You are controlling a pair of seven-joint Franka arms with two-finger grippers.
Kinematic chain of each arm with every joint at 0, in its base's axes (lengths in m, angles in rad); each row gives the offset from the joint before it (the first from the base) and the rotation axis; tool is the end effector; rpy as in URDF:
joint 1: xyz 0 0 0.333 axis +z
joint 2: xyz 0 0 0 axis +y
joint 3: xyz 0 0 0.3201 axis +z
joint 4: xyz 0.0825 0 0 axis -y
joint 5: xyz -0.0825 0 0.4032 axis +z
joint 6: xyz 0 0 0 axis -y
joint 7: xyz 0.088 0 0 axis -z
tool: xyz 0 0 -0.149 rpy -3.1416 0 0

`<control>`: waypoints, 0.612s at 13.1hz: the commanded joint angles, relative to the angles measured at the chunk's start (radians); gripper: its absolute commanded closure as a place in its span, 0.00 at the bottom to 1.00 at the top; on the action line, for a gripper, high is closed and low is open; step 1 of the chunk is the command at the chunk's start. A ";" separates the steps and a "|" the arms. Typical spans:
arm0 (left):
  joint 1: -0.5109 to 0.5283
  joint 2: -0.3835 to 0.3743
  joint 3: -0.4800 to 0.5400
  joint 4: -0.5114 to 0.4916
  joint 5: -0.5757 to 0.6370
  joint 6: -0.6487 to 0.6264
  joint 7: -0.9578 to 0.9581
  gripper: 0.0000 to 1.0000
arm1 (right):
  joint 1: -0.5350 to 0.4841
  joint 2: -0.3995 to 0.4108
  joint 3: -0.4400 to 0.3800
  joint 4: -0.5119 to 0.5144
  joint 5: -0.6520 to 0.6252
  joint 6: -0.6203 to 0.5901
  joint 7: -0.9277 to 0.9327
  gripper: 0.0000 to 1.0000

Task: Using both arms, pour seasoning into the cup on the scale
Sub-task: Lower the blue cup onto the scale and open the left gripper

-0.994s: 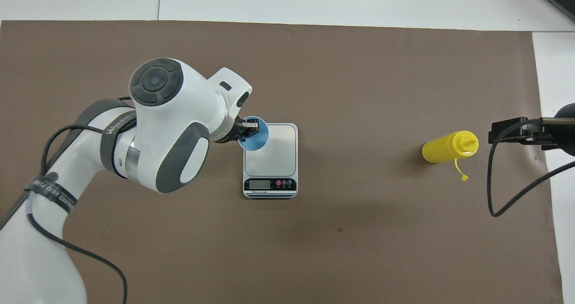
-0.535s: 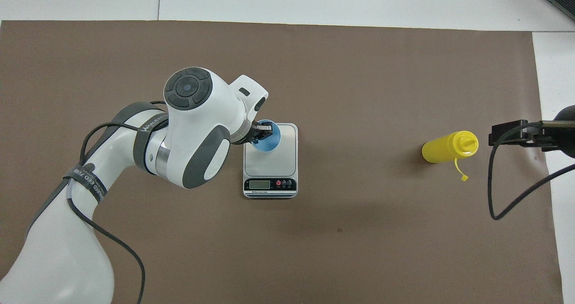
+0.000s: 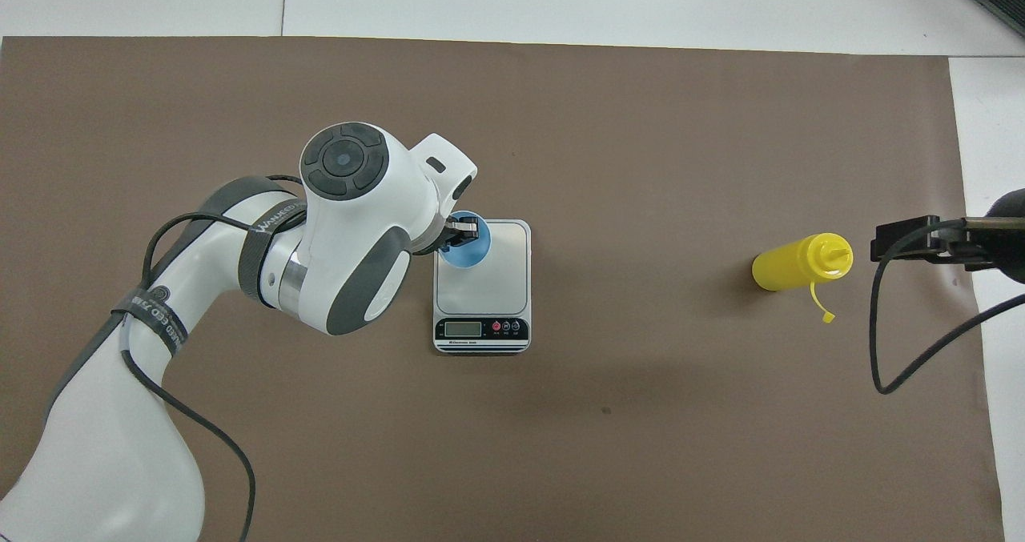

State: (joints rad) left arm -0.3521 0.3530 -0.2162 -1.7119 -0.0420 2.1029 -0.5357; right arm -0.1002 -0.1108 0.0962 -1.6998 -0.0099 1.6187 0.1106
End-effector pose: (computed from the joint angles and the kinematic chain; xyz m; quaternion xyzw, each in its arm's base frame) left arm 0.5728 -0.3584 0.3461 0.9982 0.0013 -0.0096 0.0590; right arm 0.5438 -0.0012 0.5888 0.9982 -0.0573 0.0151 0.0095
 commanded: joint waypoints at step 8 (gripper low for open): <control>-0.048 0.011 0.012 -0.012 0.031 0.029 -0.030 1.00 | -0.015 -0.026 0.005 -0.029 0.024 0.023 -0.028 0.00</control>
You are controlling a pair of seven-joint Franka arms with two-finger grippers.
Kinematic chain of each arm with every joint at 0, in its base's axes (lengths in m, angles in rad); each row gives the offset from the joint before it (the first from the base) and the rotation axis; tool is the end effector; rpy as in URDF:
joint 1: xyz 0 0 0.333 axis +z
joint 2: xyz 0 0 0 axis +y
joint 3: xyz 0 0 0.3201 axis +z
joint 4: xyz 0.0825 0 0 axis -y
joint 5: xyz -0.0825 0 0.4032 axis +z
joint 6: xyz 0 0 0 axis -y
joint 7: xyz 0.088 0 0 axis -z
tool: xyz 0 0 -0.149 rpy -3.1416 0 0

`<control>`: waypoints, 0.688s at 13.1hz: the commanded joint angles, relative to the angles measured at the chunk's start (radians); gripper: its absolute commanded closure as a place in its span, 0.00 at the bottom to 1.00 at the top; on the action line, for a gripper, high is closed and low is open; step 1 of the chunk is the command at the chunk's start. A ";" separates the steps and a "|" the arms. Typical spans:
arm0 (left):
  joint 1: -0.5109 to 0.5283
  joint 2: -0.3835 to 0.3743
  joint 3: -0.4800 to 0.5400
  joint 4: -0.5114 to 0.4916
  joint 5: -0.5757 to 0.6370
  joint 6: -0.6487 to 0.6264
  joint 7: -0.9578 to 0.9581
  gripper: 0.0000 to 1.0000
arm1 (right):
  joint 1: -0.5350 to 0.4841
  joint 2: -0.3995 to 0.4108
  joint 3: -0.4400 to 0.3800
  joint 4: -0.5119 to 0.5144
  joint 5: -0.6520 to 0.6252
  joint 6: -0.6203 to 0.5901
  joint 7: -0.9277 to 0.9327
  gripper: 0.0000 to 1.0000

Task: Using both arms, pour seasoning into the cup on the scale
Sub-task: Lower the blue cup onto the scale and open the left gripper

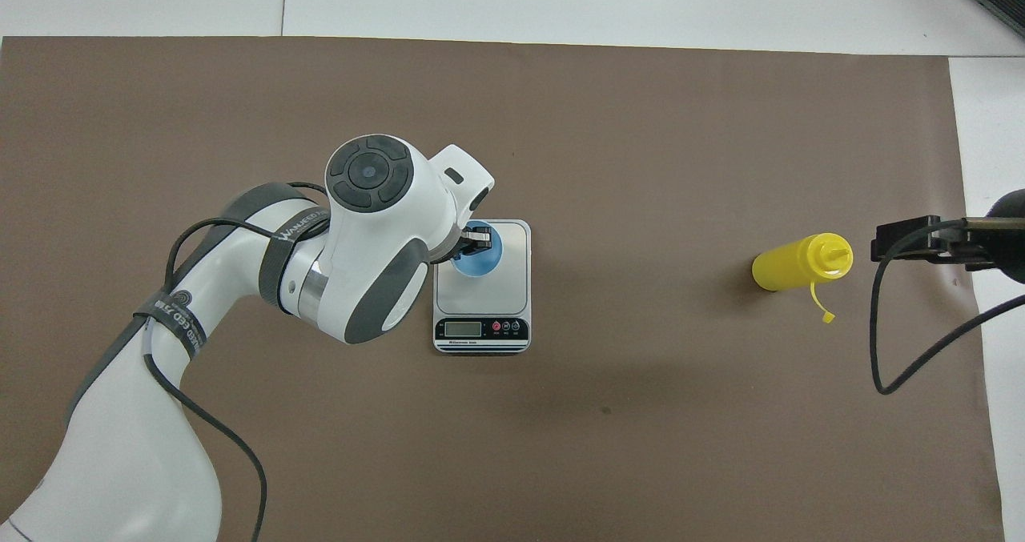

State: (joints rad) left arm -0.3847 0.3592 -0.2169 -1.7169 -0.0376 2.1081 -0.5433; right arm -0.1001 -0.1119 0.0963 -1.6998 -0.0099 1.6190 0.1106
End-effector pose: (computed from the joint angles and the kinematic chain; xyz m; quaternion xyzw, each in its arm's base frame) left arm 0.5603 -0.3768 0.3401 0.9983 -0.0123 -0.0126 0.0562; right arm 0.5435 -0.0011 0.5894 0.9982 -0.0572 0.0158 0.0095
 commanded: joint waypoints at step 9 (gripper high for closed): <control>-0.010 -0.012 0.017 0.002 0.048 -0.008 -0.021 0.00 | -0.013 -0.026 0.006 -0.032 0.024 0.018 -0.029 0.00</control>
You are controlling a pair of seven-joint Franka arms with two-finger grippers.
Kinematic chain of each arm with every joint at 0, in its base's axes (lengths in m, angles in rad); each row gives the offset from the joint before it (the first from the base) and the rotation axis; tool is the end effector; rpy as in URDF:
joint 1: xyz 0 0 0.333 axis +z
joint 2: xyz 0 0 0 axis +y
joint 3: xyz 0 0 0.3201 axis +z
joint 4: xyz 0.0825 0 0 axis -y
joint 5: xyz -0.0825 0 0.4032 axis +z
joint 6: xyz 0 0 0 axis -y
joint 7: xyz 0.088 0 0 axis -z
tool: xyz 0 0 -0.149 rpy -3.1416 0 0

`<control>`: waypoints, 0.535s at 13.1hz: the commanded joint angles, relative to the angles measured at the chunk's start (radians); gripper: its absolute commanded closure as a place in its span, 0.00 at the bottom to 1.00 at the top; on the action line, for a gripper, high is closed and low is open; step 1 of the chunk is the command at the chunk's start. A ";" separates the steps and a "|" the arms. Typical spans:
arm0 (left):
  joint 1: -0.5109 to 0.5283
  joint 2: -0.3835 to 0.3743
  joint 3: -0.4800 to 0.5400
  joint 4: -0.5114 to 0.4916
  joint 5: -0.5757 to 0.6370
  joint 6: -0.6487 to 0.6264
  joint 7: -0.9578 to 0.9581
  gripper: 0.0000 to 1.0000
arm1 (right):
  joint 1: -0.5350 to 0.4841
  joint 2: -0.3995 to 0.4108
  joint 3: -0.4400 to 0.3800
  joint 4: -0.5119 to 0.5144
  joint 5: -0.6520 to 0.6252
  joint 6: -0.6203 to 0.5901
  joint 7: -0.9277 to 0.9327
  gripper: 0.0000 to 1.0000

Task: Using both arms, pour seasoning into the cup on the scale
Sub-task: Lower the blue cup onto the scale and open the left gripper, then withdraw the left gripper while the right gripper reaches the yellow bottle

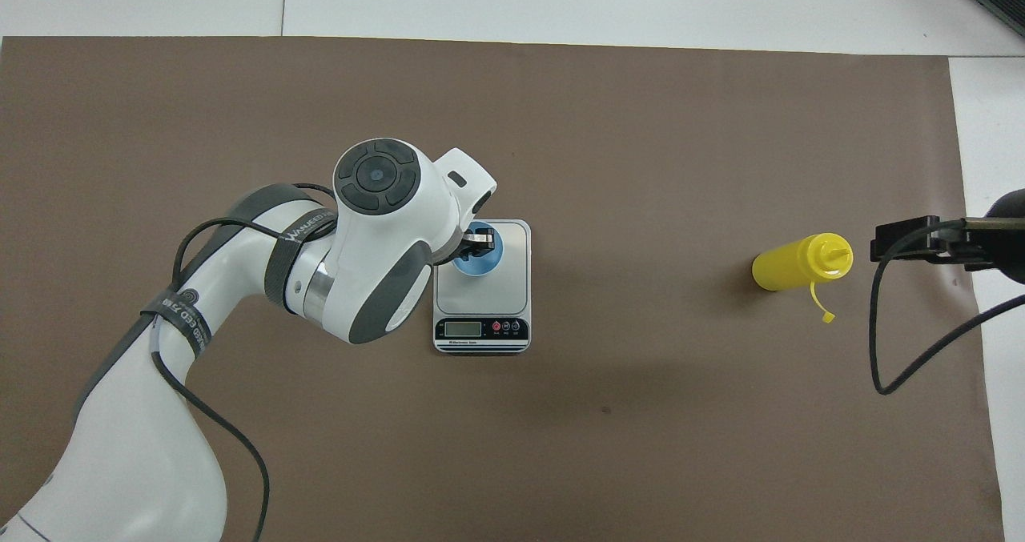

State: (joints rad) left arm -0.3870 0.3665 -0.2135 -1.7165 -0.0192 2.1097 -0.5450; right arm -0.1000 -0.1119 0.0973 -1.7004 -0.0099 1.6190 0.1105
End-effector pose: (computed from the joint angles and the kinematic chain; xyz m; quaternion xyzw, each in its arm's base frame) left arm 0.5618 -0.3752 0.3353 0.9987 -0.0154 -0.0105 0.0482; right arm 0.5435 -0.0004 0.5891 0.9982 -0.0566 0.0155 0.0096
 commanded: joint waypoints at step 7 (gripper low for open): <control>0.143 -0.182 0.019 0.009 0.057 -0.132 0.072 0.00 | -0.055 -0.054 0.002 -0.094 0.043 0.051 -0.268 0.00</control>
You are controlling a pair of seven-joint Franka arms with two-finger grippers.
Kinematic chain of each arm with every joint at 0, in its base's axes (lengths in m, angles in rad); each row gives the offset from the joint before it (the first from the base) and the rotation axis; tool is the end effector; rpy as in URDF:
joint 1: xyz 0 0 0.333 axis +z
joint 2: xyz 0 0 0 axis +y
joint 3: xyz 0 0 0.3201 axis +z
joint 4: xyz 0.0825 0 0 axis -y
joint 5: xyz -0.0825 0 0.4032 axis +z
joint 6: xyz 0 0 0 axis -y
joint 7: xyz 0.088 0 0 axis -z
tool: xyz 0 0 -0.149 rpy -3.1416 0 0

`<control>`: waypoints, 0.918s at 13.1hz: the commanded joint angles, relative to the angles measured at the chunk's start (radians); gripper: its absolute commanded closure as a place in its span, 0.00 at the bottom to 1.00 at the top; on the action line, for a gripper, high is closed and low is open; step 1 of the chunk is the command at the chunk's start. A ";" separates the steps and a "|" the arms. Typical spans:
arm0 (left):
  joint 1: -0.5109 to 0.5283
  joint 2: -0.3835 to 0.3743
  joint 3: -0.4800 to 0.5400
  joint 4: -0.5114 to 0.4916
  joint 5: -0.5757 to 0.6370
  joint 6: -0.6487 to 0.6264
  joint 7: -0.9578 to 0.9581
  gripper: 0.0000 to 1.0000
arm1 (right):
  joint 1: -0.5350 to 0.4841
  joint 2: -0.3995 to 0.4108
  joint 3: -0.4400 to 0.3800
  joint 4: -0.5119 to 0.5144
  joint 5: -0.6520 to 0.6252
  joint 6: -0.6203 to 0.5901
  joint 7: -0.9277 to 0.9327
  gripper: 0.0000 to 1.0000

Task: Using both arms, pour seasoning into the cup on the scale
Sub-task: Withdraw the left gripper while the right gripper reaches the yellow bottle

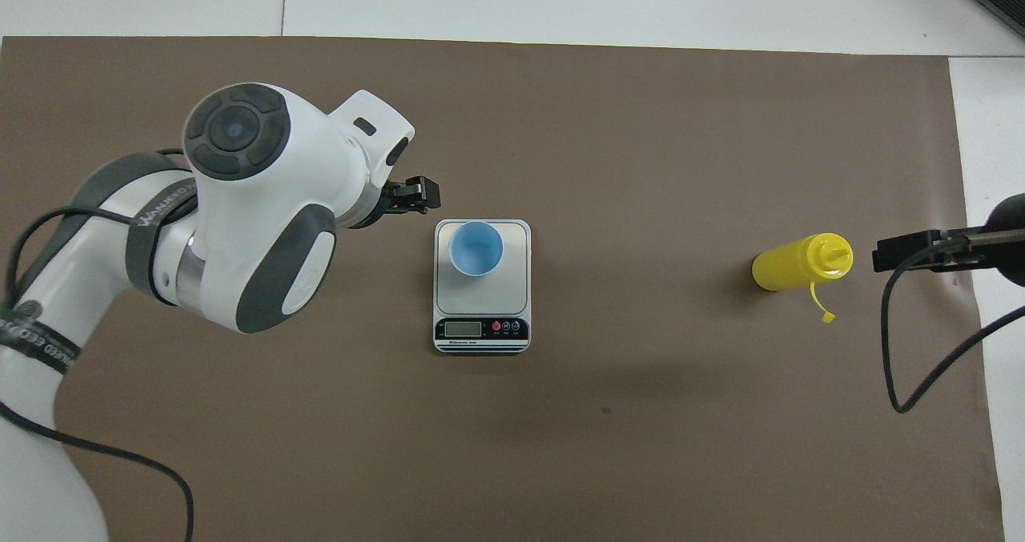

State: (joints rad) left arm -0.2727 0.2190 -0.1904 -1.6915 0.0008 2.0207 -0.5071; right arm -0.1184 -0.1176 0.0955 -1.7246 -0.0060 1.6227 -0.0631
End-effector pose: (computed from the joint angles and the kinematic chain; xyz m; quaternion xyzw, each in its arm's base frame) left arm 0.5947 -0.2889 0.4350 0.9979 0.0252 0.0411 0.0443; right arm 0.5406 -0.0108 0.5805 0.9997 0.0199 0.0072 0.0089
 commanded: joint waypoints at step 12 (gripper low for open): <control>0.276 -0.233 0.006 0.004 0.025 -0.368 0.394 0.00 | -0.362 -0.077 -0.002 -0.483 0.573 0.408 -1.160 0.00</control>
State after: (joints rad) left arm -0.0164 -0.0018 -0.1815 -1.6922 0.0168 1.6890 -0.1292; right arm -0.4496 -0.1787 0.0857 -2.1390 0.4750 1.9905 -1.0874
